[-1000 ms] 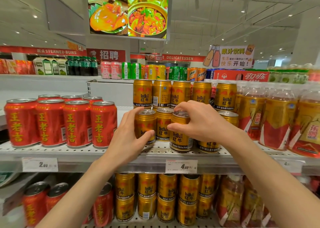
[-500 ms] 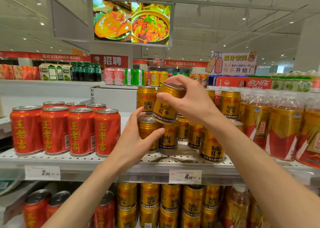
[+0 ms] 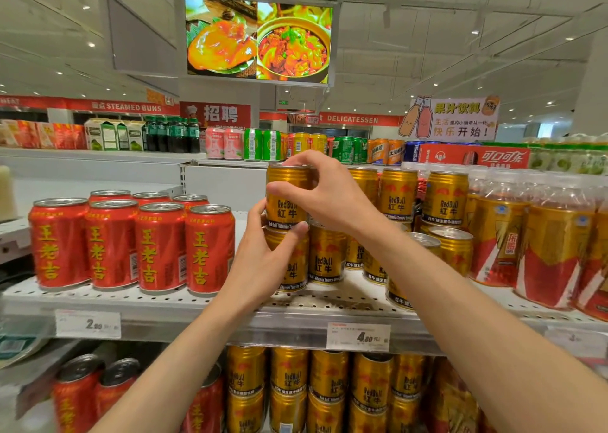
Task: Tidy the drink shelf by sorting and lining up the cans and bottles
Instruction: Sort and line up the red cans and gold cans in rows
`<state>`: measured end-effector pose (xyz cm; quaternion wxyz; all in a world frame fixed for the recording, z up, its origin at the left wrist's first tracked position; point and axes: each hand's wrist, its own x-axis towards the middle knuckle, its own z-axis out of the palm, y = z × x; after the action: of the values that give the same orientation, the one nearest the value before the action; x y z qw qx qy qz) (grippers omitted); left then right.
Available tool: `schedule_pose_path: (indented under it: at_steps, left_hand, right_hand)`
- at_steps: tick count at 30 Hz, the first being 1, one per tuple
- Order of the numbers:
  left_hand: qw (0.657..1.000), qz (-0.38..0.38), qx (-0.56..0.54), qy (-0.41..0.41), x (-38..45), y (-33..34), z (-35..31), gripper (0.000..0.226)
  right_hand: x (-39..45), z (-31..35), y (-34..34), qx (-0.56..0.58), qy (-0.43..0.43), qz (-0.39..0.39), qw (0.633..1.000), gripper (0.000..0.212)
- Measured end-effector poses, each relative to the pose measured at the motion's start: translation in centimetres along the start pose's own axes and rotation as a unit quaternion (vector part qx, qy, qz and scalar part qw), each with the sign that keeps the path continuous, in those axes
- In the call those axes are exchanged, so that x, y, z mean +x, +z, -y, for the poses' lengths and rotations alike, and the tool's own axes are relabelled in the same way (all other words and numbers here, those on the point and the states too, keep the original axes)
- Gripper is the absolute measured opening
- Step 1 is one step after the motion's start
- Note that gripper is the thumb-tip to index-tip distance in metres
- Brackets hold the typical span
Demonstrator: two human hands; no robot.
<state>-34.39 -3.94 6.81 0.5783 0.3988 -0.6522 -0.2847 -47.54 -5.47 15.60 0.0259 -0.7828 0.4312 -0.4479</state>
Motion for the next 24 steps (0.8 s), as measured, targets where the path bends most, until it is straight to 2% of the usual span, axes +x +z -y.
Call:
schedule_pose_path:
  at_steps: [5, 9, 14, 18, 24]
  left_hand:
    - [1.000, 0.000, 0.014, -0.001, -0.1, -0.1, 0.1, 0.061]
    - [0.999, 0.011, 0.044, 0.007, -0.5, -0.5, 0.6, 0.066]
    - [0.998, 0.020, 0.067, 0.010, -0.9, -0.6, 0.6, 0.071]
    - [0.996, 0.024, 0.087, 0.022, -1.4, -0.8, 0.6, 0.076]
    - [0.995, 0.025, 0.095, 0.024, -1.6, -0.9, 0.4, 0.070]
  right_hand:
    - [-1.0, -0.2, -1.2, 0.039, 0.022, 0.000, 0.999, 0.045]
    - [-3.8, -2.1, -1.6, -0.074, 0.062, -0.016, 0.995, 0.037]
    - [-6.4, -3.0, 0.4, -0.159, 0.107, 0.041, 0.981, 0.044]
    - [-6.6, -2.8, 0.9, -0.155, 0.115, 0.047, 0.980, 0.041]
    - [-7.3, -2.4, -0.4, -0.115, 0.125, 0.050, 0.984, 0.031]
